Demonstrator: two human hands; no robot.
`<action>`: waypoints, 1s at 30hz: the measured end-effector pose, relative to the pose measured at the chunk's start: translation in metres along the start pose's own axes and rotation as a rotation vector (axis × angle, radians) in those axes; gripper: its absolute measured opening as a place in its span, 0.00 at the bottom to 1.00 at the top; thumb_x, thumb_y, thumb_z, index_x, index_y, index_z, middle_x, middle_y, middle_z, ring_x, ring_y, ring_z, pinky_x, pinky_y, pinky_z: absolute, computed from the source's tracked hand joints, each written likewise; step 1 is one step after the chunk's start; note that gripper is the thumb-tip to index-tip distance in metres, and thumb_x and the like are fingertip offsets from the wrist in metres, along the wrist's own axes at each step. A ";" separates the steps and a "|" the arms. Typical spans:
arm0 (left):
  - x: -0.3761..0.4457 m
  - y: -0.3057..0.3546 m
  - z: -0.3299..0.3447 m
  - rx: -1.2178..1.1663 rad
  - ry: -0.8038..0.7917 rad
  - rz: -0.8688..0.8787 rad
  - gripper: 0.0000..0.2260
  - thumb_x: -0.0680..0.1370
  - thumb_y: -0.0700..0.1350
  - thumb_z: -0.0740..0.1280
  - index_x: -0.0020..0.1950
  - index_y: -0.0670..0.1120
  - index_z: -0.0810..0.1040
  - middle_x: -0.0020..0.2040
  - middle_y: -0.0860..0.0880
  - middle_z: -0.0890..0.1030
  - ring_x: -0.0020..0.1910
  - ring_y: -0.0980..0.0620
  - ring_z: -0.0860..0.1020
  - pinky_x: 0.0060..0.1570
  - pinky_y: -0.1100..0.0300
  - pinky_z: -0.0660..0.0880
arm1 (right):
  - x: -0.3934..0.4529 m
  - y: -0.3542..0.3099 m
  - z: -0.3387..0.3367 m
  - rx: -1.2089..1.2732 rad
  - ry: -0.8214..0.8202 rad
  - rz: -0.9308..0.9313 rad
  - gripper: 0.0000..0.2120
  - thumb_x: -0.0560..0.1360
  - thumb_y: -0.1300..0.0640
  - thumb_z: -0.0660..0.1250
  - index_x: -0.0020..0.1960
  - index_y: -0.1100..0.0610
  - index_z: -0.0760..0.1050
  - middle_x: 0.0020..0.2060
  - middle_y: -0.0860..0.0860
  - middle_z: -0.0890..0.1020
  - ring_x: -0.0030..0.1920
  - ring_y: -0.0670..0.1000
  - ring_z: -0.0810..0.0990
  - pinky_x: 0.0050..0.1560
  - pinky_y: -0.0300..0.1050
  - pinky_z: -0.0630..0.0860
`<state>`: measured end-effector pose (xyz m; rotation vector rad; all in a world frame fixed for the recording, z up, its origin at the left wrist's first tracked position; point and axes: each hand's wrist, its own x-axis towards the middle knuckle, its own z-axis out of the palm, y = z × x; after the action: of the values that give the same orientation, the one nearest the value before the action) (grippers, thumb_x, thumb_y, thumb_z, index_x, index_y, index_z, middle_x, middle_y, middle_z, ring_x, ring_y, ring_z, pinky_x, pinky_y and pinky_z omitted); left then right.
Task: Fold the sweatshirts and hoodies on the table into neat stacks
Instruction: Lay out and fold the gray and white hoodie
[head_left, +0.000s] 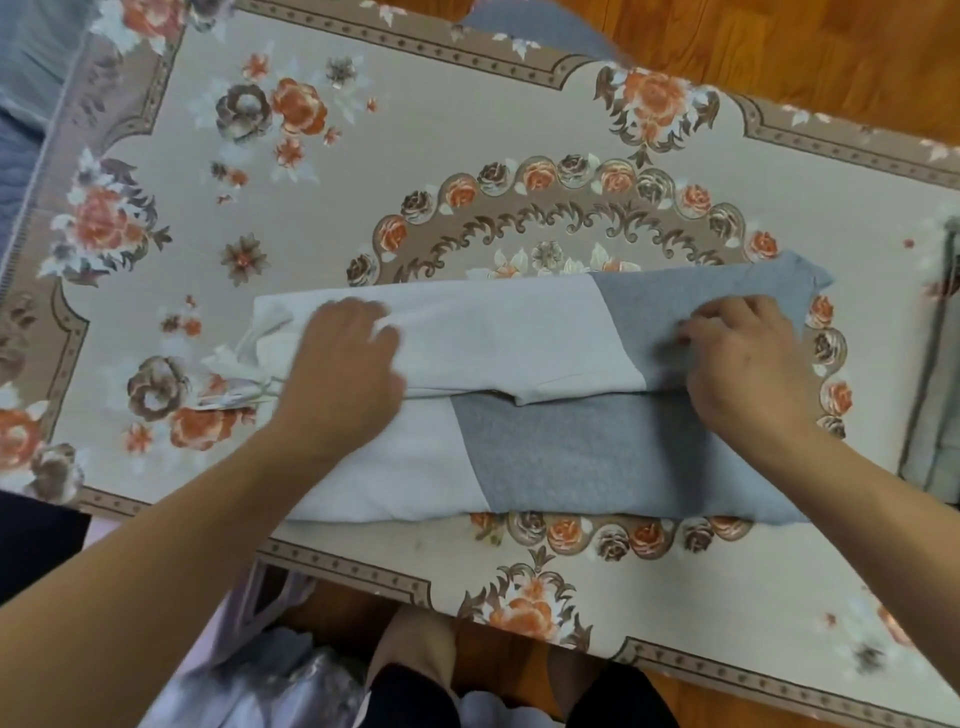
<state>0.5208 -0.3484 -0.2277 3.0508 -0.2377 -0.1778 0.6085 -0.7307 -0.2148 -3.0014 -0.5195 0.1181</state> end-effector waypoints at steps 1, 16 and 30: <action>0.019 0.024 -0.002 -0.096 0.031 0.007 0.18 0.76 0.44 0.62 0.61 0.38 0.80 0.67 0.33 0.76 0.66 0.32 0.73 0.69 0.38 0.67 | 0.012 -0.012 0.001 0.082 0.044 0.030 0.18 0.74 0.61 0.57 0.56 0.65 0.81 0.57 0.64 0.80 0.58 0.68 0.73 0.57 0.63 0.73; 0.054 0.089 0.058 -0.169 -0.168 -0.275 0.28 0.83 0.66 0.38 0.83 0.60 0.42 0.84 0.46 0.44 0.83 0.40 0.42 0.77 0.32 0.44 | 0.041 0.020 0.075 0.086 -0.105 0.464 0.30 0.84 0.40 0.43 0.82 0.51 0.54 0.82 0.56 0.53 0.81 0.60 0.48 0.80 0.59 0.42; -0.073 -0.089 0.034 -0.135 -0.274 -0.479 0.36 0.80 0.62 0.64 0.82 0.45 0.58 0.69 0.37 0.74 0.66 0.34 0.72 0.71 0.36 0.63 | -0.008 -0.160 0.094 -0.012 -0.251 -0.077 0.31 0.83 0.41 0.48 0.83 0.52 0.49 0.82 0.57 0.48 0.81 0.63 0.43 0.79 0.64 0.42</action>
<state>0.4585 -0.2513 -0.2609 2.8811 0.4767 -0.6113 0.5389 -0.5756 -0.2913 -2.9900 -0.6587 0.4914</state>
